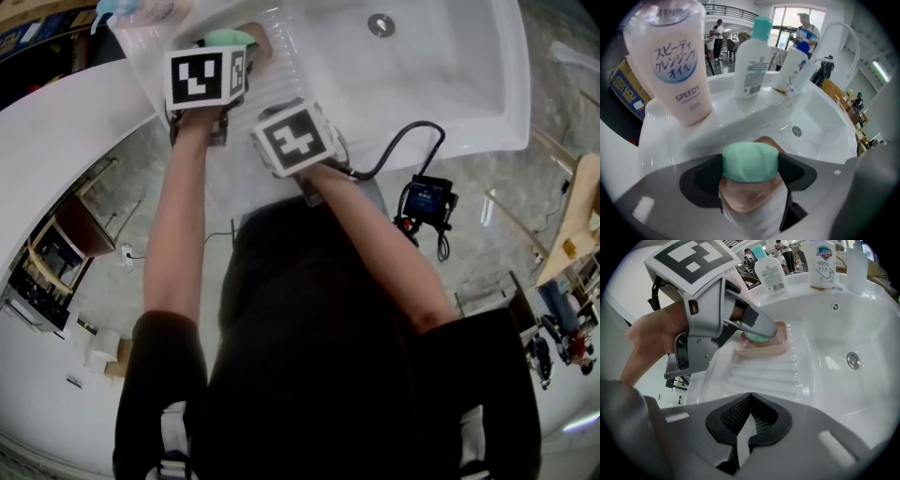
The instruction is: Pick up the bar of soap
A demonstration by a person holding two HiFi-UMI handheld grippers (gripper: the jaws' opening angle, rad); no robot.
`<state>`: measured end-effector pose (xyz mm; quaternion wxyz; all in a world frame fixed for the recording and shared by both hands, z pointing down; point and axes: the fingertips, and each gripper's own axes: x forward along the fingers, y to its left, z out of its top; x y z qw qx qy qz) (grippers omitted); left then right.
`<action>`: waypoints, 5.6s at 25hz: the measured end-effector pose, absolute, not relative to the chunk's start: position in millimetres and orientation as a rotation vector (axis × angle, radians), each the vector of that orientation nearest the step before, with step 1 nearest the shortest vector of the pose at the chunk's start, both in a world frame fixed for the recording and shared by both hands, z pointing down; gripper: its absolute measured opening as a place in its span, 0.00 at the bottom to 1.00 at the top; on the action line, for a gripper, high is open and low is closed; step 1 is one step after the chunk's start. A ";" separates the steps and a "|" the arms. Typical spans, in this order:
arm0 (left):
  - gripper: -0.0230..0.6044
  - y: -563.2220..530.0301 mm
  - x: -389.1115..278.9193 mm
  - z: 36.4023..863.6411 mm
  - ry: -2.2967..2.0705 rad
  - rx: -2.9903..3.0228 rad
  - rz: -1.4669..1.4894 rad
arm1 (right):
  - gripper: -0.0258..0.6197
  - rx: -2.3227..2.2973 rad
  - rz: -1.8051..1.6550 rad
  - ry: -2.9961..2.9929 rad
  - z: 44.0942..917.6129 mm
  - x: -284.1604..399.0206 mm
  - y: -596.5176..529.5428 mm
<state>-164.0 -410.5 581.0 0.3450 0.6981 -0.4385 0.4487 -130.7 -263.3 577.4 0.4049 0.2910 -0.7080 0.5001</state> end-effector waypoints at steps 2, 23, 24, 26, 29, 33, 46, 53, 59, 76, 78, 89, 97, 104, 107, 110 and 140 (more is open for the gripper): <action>0.64 -405.6 -164.3 581.4 -1.128 1.812 1.173 | 0.06 0.731 1.266 -1.784 576.8 -129.7 -260.9; 0.64 -389.2 -159.6 531.2 -1.208 1.882 1.012 | 0.06 0.727 1.187 -1.806 574.3 -124.1 -262.6; 0.64 -387.3 -158.3 527.0 -1.210 1.888 1.003 | 0.06 0.728 1.181 -1.804 574.8 -123.3 -262.4; 0.64 -382.0 -157.5 517.6 -1.216 1.896 0.980 | 0.06 0.736 1.164 -1.790 575.4 -120.5 -261.0; 0.64 -371.5 -158.5 506.1 -1.233 1.886 0.943 | 0.06 0.769 1.110 -1.769 574.5 -111.6 -261.7; 0.64 -361.6 -160.9 493.8 -1.244 1.889 0.893 | 0.06 0.841 1.083 -1.813 562.7 -106.2 -272.8; 0.64 -333.0 -176.2 450.1 -1.322 1.931 0.786 | 0.06 1.190 0.974 -1.982 482.8 -94.4 -325.2; 0.64 -318.9 -191.0 435.6 -1.356 1.946 0.724 | 0.06 1.275 0.876 -2.031 447.9 -105.2 -333.5; 0.64 -310.1 -188.4 428.0 -1.363 1.952 0.693 | 0.06 1.277 0.885 -2.035 440.8 -111.1 -320.1; 0.64 -290.6 -154.0 404.1 -1.435 1.952 0.675 | 0.06 1.235 0.846 -2.119 418.1 -88.0 -305.0; 0.64 -281.4 -146.4 400.2 -1.446 1.948 0.665 | 0.06 1.232 0.842 -2.126 415.2 -79.2 -296.3; 0.64 -218.3 -98.2 378.5 -1.516 1.950 0.624 | 0.06 1.228 0.775 -2.186 392.9 -30.6 -241.9; 0.64 -166.0 -73.6 368.0 -1.556 1.955 0.596 | 0.06 1.229 0.715 -2.233 380.1 -7.2 -189.5; 0.64 -114.9 -45.3 362.9 -1.587 1.948 0.589 | 0.06 1.229 0.702 -2.280 368.4 18.6 -137.0; 0.64 -89.1 -40.2 358.5 -1.604 1.942 0.587 | 0.06 1.222 0.699 -2.293 364.8 25.1 -112.1; 0.64 -66.0 -29.7 353.6 -1.622 1.941 0.584 | 0.06 1.217 0.685 -2.309 359.6 34.9 -90.7; 0.64 59.0 -35.9 334.5 -1.613 1.949 0.559 | 0.06 1.232 0.640 -2.307 344.6 45.7 20.1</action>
